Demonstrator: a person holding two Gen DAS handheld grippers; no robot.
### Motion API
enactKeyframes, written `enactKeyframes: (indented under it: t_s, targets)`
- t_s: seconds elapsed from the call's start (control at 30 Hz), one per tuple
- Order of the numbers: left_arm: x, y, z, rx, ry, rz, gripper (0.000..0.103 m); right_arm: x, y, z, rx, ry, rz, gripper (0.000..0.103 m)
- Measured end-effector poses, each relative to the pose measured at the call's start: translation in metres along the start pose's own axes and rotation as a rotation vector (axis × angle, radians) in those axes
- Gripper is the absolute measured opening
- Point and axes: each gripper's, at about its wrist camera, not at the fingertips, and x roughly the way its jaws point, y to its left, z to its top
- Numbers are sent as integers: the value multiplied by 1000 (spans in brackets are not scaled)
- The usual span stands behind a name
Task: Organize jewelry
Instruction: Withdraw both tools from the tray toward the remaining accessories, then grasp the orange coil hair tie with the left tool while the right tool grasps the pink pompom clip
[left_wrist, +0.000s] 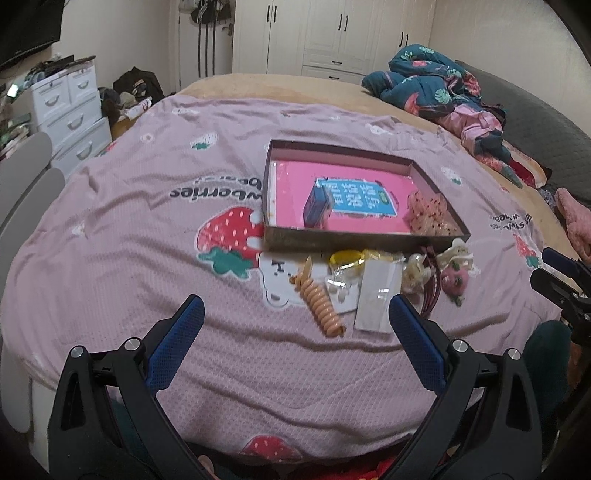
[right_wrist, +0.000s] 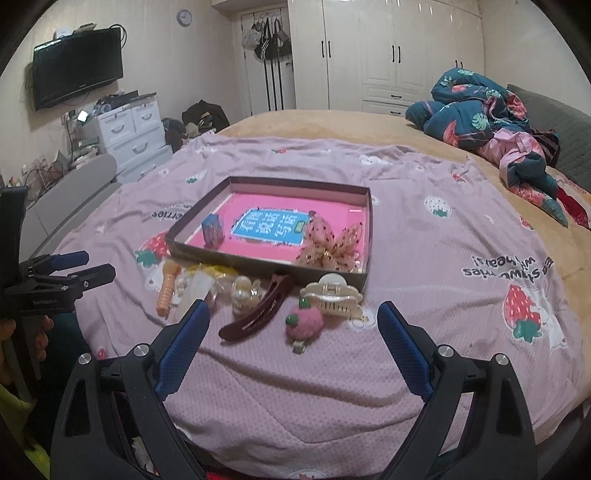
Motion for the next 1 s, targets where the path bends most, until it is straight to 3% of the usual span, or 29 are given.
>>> enactKeyframes:
  t_s: [0.2, 0.33, 0.47, 0.67, 0.83, 1.0]
  targets:
    - [12, 1, -9, -15, 48, -35, 93, 6, 3, -6, -11, 20, 2, 91]
    - [25, -2, -12, -19, 83, -66, 79, 12, 2, -8, -8, 35, -4, 91]
    - [40, -4, -14, -31, 119, -90, 54, 18, -1, -10, 0, 48, -6, 91]
    - [64, -10, -11, -51, 164, -114, 45, 30, -4, -11, 6, 63, -14, 91]
    - [80, -18, -9, -22, 172, -94, 38, 52, -7, -15, 4, 97, -33, 91]
    - [91, -12, -12, -32, 196, -89, 29, 82, -12, -17, 31, 149, -33, 82]
